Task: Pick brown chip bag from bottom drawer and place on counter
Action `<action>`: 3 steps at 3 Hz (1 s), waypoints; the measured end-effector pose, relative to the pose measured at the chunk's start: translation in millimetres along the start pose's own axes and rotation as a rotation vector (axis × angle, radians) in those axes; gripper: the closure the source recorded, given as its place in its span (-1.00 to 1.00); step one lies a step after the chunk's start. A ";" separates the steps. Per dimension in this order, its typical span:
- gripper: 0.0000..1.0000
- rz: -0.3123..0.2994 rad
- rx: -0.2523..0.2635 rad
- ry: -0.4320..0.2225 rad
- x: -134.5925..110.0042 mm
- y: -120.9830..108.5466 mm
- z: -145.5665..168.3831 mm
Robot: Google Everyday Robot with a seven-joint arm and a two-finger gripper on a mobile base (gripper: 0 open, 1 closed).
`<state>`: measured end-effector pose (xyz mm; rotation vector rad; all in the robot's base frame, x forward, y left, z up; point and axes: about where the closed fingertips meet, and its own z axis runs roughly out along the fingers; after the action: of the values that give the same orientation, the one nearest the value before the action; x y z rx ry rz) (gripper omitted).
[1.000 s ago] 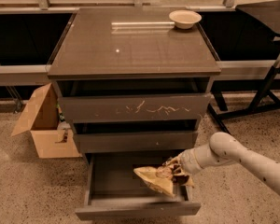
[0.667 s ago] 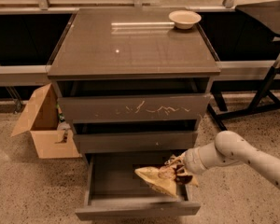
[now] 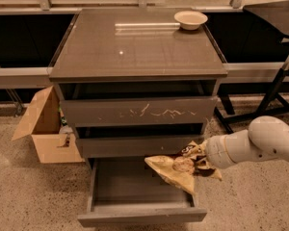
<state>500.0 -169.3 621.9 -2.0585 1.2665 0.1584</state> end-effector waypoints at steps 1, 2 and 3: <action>1.00 0.000 0.000 0.000 0.0 0.0 0.0; 1.00 -0.044 0.006 0.050 -11.9 -16.6 -19.7; 1.00 -0.141 0.037 0.169 -38.3 -59.9 -77.3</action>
Offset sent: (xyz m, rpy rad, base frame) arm 0.0121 0.0003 0.1199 -0.2020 -0.1873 0.0123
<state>510.5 -172.7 726.4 -2.1562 1.2080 -0.1045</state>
